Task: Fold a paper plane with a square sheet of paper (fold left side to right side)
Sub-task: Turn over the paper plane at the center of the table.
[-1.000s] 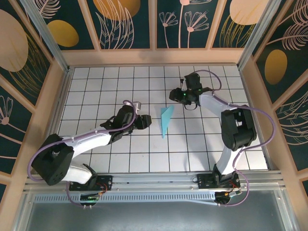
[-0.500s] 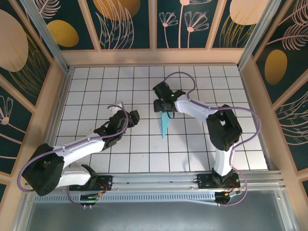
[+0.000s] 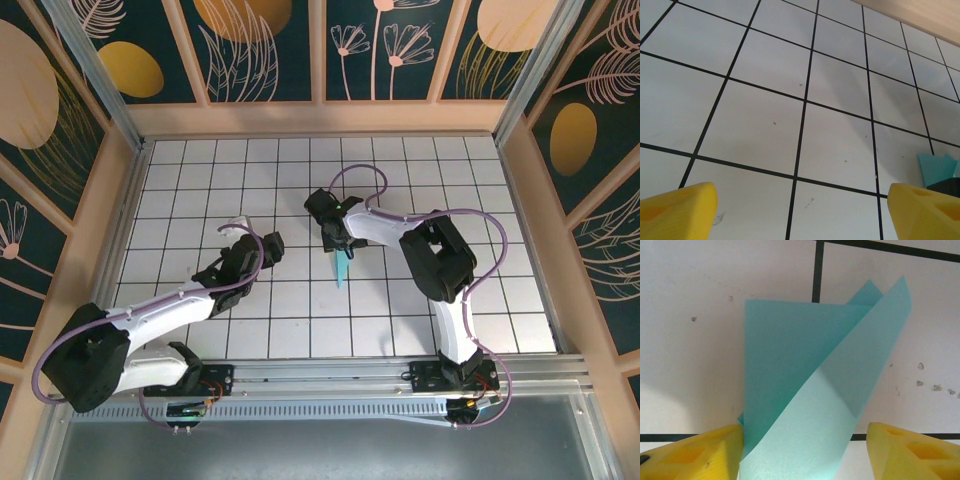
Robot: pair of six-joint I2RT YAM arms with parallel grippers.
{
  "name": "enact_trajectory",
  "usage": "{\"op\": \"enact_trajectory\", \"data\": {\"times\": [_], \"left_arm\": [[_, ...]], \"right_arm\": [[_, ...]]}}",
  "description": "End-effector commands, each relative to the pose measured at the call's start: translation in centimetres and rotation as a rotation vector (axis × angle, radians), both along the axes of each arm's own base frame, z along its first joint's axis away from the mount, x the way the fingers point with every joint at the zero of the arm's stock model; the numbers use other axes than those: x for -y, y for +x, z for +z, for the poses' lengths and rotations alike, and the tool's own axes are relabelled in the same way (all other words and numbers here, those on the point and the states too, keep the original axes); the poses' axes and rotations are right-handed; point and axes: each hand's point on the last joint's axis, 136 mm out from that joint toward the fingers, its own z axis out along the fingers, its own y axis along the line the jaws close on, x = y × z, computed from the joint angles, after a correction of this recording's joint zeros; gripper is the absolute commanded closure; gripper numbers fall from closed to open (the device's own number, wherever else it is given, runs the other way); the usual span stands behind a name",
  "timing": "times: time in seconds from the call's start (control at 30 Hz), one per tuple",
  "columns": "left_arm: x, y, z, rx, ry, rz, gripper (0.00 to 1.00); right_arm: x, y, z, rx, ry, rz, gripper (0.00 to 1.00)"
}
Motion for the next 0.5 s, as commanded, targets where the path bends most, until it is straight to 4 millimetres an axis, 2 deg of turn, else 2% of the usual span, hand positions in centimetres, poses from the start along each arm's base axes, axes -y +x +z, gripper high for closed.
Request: {"op": "enact_trajectory", "data": {"times": [0.0,0.23,0.47], "left_arm": [[-0.9,-0.1,0.1,0.006,0.012,0.033,0.12],[-0.8,0.0,0.2,0.006,0.015,0.032,0.12],[-0.8,0.1,0.2,-0.001,0.024,0.03,0.11]], "right_arm": [[0.6,0.2,1.6,0.04,-0.013,-0.038,0.38],[1.1,-0.5,2.2,0.038,0.001,-0.049,0.51],[1.4,-1.1,2.9,0.048,0.025,-0.058,0.53]]}}
